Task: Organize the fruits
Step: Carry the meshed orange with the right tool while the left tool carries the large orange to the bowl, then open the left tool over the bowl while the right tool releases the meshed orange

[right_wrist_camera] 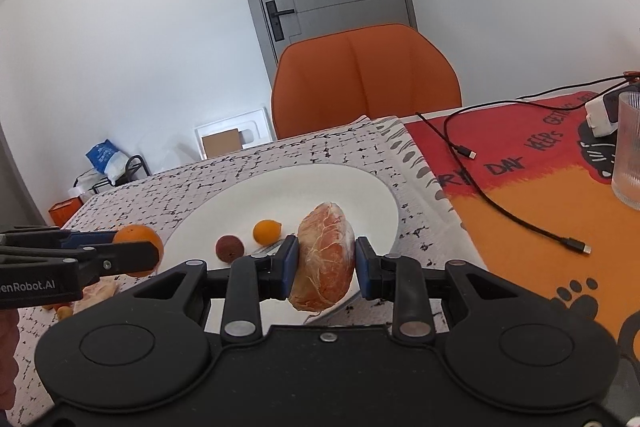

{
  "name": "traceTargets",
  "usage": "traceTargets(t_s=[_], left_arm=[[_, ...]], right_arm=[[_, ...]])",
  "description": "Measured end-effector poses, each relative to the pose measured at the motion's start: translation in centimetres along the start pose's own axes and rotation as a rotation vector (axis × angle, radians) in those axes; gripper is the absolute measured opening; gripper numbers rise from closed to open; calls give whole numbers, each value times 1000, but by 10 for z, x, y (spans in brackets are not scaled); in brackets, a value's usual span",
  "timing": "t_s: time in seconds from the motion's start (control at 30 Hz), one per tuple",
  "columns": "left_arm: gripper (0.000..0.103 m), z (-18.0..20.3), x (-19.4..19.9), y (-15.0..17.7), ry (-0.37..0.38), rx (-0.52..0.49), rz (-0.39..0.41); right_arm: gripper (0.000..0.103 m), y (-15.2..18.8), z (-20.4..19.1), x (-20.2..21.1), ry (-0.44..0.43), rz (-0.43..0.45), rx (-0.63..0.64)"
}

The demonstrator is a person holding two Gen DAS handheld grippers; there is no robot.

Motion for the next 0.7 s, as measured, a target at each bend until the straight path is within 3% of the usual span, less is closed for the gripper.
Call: traceTargets(t_s=[0.33,0.53,0.7], left_arm=[[38,9,1,-11,14,-9,6],[47,-4,8,-4,-22,17,-9],[61,-18,20,3,-59,36,3]], right_arm=[[29,-11,-1,0,17,35,9],[48,-9,-2,-3,59,38,7],[66,-2,-7,3,49,41,0]])
Point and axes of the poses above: each gripper's, at about its wrist camera, not at the fingertips, and x roughly against the way its jaws point, z to its right, y to its underside, the point moved 3 cm from there along -x, roughly the way its jaws point, and after that the axes turned 14 degrees about -z, right-handed, at the moved point
